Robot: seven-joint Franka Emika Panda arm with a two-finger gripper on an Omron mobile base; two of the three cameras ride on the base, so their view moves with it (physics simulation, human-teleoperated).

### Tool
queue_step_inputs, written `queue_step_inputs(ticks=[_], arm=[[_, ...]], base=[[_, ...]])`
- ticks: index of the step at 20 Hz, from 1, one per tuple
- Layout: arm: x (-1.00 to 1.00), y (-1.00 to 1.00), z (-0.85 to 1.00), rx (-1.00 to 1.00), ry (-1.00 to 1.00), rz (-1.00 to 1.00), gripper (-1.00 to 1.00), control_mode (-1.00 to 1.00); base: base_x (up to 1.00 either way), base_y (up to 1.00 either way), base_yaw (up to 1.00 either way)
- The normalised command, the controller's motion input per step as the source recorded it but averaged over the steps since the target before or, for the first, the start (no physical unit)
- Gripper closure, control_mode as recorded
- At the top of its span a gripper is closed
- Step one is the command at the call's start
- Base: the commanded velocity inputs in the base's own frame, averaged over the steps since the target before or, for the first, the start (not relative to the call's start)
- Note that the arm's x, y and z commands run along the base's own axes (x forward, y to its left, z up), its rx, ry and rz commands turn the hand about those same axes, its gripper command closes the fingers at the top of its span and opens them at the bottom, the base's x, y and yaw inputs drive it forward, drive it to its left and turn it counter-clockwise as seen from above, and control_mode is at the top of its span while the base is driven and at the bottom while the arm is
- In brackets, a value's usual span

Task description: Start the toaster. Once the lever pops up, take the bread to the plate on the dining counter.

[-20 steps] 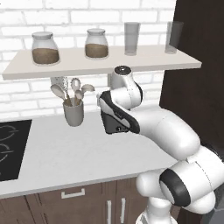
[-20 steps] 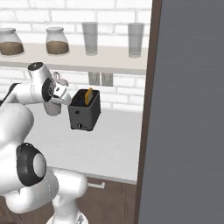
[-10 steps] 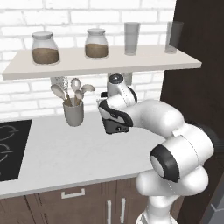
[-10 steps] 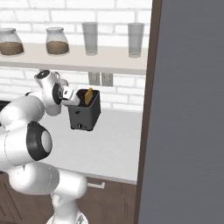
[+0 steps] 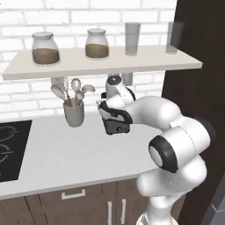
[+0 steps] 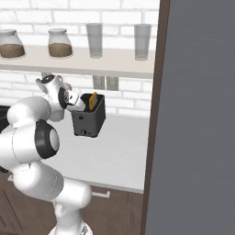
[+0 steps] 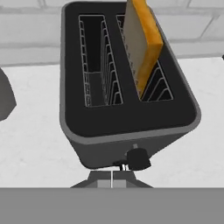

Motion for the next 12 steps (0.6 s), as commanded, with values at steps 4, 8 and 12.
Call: queue_step_inputs(ticks=[4, 8, 12], arm=[[0.0, -0.39, -0.35, 0.0, 0.0, 0.0, 1.0, -1.0], [0.0, -0.27, -0.24, 0.0, 0.0, 0.0, 1.0, -1.0], [0.03, -0.03, -0.04, 0.0, 0.0, 0.0, 1.0, -1.0]], base=[[0.0, 0.0, 0.0], [0.0, 0.0, 0.0], [0.0, 0.0, 0.0]])
